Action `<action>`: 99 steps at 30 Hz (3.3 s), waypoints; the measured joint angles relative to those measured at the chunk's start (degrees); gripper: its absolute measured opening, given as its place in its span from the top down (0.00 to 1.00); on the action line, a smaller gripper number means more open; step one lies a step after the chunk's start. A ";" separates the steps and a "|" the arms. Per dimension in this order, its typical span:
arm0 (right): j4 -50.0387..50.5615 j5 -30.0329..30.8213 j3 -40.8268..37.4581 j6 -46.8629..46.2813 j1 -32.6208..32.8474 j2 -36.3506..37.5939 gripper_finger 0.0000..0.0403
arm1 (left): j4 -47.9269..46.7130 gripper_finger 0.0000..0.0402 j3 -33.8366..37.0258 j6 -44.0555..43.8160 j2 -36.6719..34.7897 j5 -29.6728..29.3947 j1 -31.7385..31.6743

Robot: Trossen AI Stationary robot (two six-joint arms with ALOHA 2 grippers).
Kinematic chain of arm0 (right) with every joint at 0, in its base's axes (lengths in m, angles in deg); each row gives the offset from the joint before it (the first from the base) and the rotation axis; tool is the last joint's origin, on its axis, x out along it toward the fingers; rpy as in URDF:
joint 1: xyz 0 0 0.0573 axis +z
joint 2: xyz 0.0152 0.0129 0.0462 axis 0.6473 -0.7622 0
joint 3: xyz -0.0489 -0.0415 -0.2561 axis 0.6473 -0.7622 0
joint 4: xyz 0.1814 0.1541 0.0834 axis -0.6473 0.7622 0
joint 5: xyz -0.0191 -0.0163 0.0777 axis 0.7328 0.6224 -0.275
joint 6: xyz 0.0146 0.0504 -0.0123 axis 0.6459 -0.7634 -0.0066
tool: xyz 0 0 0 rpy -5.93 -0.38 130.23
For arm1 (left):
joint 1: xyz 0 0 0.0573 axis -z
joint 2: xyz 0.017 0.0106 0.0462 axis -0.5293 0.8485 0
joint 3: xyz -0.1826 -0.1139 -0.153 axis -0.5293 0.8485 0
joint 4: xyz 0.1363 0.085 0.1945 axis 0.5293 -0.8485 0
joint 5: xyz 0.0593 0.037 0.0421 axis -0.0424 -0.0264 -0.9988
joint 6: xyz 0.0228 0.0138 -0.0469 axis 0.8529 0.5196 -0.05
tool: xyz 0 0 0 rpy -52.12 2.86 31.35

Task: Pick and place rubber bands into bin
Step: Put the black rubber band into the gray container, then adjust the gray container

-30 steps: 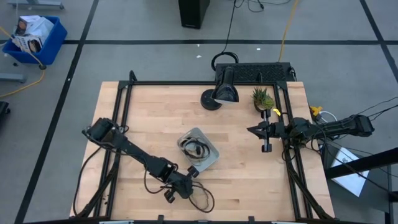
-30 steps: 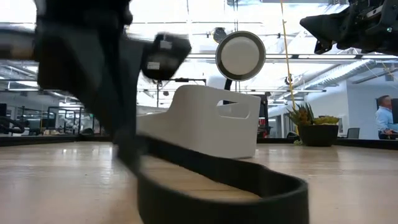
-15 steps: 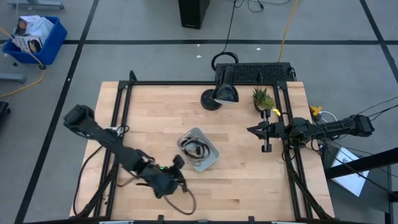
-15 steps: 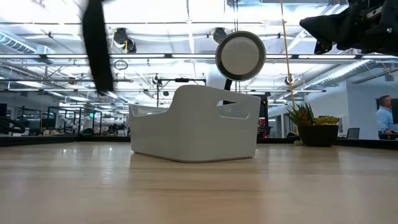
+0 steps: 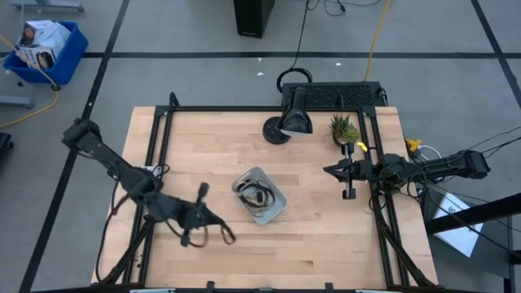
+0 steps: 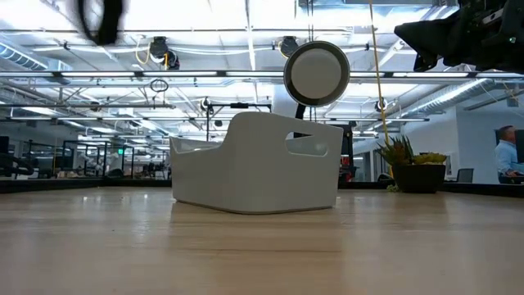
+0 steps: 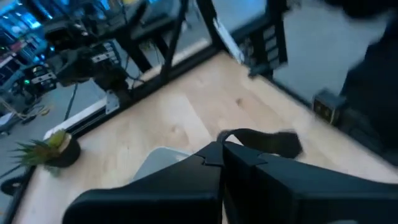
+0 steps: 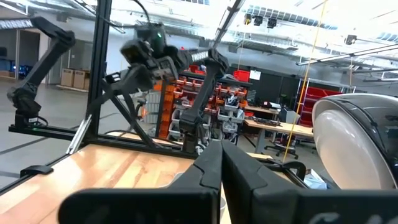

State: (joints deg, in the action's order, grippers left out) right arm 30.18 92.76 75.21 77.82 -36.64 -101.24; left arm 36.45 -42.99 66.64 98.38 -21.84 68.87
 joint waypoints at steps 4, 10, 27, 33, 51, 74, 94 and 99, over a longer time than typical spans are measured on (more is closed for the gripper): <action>0.17 0.00 0.00 0.00 0.01 -0.02 1.00 | 11.45 1.00 10.94 -4.97 -6.44 -2.20 -0.07; 0.13 0.02 0.00 0.00 0.01 -0.02 1.00 | 23.65 1.00 22.80 -9.19 -11.60 -4.83 -0.05; 0.15 0.04 0.00 0.00 0.01 -0.54 1.00 | 33.31 1.00 25.43 -10.46 -12.12 -8.71 -0.20; -0.07 0.02 0.00 0.00 0.00 -0.54 1.00 | 38.64 1.00 22.16 -10.57 -11.98 -8.85 -3.56; -0.04 0.03 0.00 -0.02 0.00 -0.54 1.00 | 20.66 1.00 -0.09 -13.33 4.18 4.92 -20.35; 0.00 0.03 0.00 0.17 -0.01 -0.63 1.00 | -35.87 1.00 -34.94 -5.37 31.86 20.16 -32.42; 0.24 0.02 0.00 0.17 -0.01 -0.65 1.00 | -37.80 0.81 -34.98 -5.68 35.88 21.79 -31.12; 0.37 0.02 0.00 0.18 -0.01 -0.65 1.00 | -37.59 0.66 -34.98 -5.38 35.88 21.15 -30.41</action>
State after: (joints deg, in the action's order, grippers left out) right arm 30.55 92.78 75.21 78.00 -36.66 -101.89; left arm -1.14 -77.97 61.26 134.26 -0.69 38.46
